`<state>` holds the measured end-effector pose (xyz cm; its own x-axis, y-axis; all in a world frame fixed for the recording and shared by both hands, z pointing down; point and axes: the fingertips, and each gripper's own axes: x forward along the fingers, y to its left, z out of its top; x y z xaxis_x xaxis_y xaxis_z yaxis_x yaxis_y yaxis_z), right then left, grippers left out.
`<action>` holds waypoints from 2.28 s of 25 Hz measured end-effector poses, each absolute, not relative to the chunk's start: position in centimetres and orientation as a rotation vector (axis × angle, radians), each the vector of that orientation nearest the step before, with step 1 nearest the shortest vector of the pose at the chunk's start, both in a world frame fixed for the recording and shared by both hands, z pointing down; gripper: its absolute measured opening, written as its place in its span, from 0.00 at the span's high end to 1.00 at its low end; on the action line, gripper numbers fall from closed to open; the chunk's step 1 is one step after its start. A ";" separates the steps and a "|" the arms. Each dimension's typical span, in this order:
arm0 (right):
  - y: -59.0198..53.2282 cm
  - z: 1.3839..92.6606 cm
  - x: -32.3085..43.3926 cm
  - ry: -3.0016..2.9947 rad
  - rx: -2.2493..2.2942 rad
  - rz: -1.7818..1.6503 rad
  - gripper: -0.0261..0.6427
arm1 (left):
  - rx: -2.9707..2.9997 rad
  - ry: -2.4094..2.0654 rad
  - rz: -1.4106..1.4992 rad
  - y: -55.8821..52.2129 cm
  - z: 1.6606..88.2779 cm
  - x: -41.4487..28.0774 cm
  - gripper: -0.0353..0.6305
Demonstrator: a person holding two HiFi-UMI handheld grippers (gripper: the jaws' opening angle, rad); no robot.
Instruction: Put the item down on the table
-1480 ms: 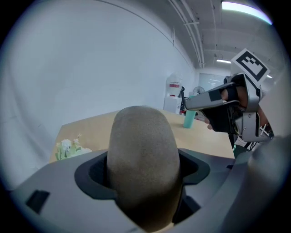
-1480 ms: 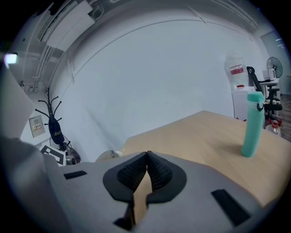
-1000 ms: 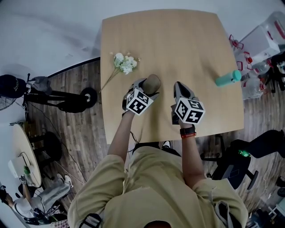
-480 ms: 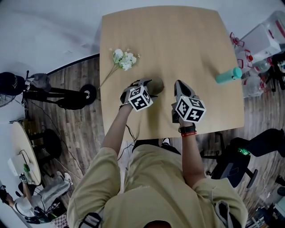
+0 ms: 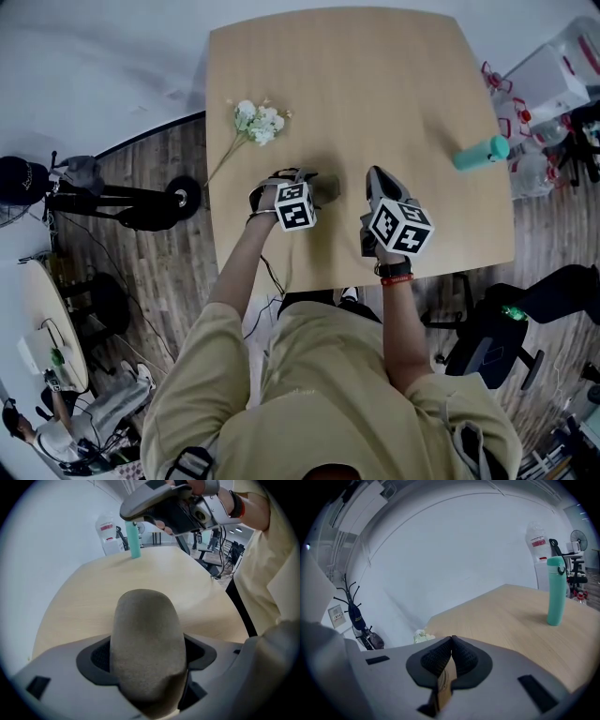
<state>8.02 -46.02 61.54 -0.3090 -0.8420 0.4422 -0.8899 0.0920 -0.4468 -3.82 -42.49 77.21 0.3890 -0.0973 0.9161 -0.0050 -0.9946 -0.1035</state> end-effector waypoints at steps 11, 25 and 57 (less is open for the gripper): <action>-45.8 61.8 7.9 -2.244 1.817 1.031 0.94 | -2.491 -0.067 -1.807 -41.2 80.1 -4.7 0.36; -45.6 62.1 8.0 -2.252 1.808 1.071 0.94 | -2.482 -0.035 -1.876 -41.4 80.4 -4.8 0.36; -36.5 53.4 9.1 -2.403 1.822 0.905 0.94 | -2.766 0.744 -1.374 -37.5 63.7 -6.0 0.36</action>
